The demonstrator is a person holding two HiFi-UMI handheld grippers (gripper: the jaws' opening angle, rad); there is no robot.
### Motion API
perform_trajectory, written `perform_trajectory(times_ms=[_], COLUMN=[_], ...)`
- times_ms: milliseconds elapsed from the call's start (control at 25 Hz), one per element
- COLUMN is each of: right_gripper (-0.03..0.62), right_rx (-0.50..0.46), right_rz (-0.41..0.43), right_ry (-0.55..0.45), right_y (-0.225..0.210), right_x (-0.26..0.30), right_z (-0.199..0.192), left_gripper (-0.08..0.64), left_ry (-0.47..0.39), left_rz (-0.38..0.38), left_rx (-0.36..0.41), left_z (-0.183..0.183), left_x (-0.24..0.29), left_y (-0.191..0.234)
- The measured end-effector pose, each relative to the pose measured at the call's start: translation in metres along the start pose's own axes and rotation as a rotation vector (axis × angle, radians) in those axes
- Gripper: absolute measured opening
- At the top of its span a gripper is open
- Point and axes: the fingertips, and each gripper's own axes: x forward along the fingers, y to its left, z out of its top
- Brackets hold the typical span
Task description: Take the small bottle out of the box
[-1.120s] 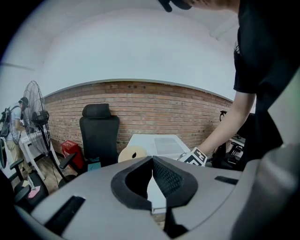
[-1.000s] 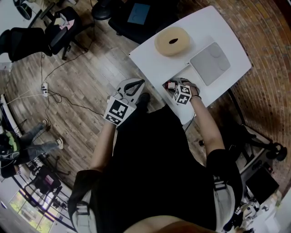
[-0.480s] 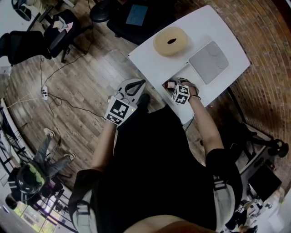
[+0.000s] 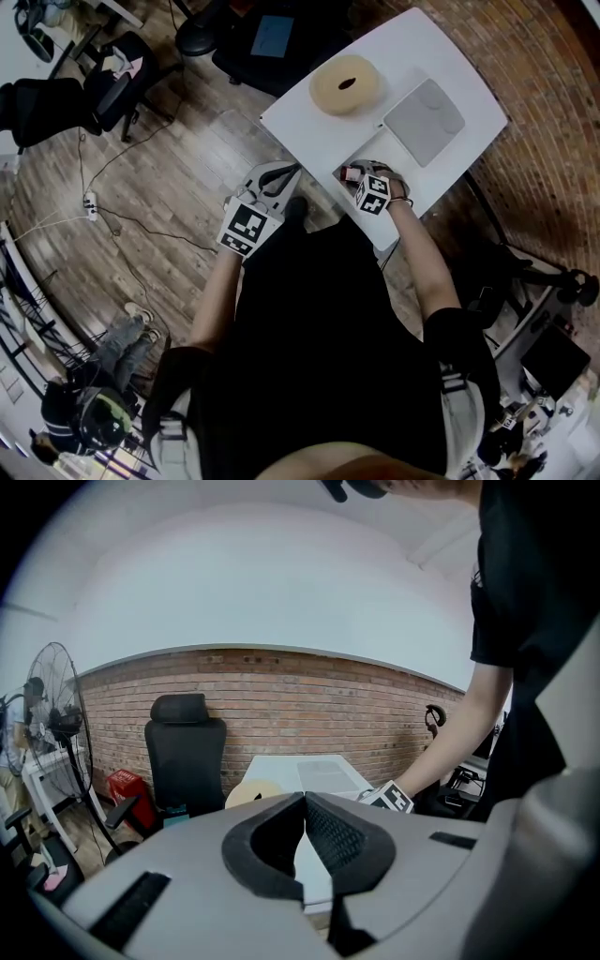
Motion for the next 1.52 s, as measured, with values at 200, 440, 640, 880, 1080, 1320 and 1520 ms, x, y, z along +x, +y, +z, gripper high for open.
perform_trajectory(times_ms=[200,440,640,880,1080,1320,1520], right_gripper=[0.21,0.21,0.21,0.21,0.21,0.21,0.21], right_rx=[0.03,0.09,0.137,0.191,0.253,0.312,0.367], right_rz=[-0.039,-0.083,-0.118,-0.164,-0.191,-0.231,-0.267], right_ry=[0.005,0.006,-0.011,-0.041,-0.059,-0.075,-0.102], right_y=[-0.004,-0.003,-0.004,-0.003,-0.001,-0.004,-0.008], right_x=[-0.008,-0.017,-0.026,-0.038,-0.043,-0.054,-0.062], right_z=[0.0,0.0,0.0,0.005,0.003,-0.001,0.003], left_gripper=[0.018,0.018,0.018,0.018,0.018,0.018,0.018], left_ry=[-0.013,-0.016,-0.019,-0.025,-0.025,-0.022,-0.021], left_rz=[-0.021,-0.038,-0.057,-0.086,-0.11,-0.137,-0.161], left_rx=[0.015,0.018,0.024,0.037,0.053,0.071,0.079], left_z=[0.001,-0.003,-0.002,0.0,0.0,0.002,0.001], left_x=[-0.002,-0.006,-0.006,-0.005,-0.002,-0.001,0.001], left_y=[0.0,-0.004,-0.007,-0.011,-0.013,-0.013,-0.011])
